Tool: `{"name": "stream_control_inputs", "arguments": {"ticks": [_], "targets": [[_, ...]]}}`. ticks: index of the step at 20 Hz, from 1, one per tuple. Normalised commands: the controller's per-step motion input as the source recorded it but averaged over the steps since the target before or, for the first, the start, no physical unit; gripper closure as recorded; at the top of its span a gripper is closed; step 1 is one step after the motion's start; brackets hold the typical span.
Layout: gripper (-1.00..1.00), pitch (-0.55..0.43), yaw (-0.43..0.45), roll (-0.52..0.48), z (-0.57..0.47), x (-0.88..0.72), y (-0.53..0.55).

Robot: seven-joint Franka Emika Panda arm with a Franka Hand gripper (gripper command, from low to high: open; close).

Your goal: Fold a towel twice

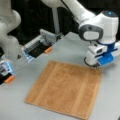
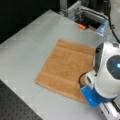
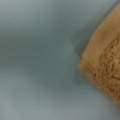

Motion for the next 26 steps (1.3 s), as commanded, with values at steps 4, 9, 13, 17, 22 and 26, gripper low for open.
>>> {"name": "stream_control_inputs", "arguments": {"ticks": [4, 9, 13, 17, 22, 26], "targets": [[-1.00, -0.067, 0.034, -0.311, -0.06, 0.19, 0.08], [-1.00, -0.085, 0.075, -0.302, -0.06, 0.13, 0.06], [-1.00, -0.081, 0.123, -0.289, -0.13, -0.03, 0.00], [-1.00, -0.078, 0.145, -0.261, -0.17, -0.12, -0.03], [-1.00, -0.101, 0.168, -0.216, -0.19, -0.15, -0.05], [-1.00, -0.162, 0.211, -0.197, -0.18, -0.13, -0.13]]}}
